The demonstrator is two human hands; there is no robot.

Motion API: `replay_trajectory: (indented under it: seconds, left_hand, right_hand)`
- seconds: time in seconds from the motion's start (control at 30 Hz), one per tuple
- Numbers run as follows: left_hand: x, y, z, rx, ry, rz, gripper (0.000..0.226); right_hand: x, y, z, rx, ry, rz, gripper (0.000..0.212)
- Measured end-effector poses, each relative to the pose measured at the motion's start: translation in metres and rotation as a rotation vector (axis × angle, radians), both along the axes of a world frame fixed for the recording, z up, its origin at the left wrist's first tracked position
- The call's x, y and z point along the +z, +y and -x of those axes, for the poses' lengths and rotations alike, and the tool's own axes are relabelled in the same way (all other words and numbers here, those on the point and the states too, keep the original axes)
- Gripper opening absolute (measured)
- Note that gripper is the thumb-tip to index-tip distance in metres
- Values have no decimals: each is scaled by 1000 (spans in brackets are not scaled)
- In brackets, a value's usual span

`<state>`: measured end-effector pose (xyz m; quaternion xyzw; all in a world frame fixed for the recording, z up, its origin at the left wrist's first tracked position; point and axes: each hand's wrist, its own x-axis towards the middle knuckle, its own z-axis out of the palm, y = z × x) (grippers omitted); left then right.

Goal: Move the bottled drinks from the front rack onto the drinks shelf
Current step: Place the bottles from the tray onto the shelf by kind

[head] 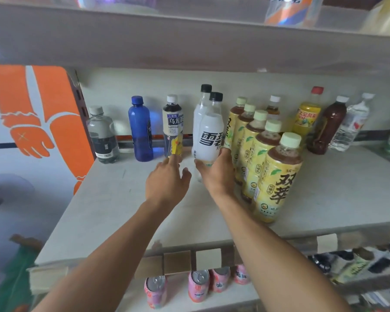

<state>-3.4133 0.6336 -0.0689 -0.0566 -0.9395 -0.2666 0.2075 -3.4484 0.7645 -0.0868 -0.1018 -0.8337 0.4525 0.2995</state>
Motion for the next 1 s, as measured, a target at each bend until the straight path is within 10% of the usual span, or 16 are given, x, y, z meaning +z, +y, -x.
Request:
replay_trajectory:
  seconds: [1.0]
  left_hand:
    - [-22,8,11,-4,10,22,27]
  right_hand:
    - [-16,2,41,26,62,-152,65]
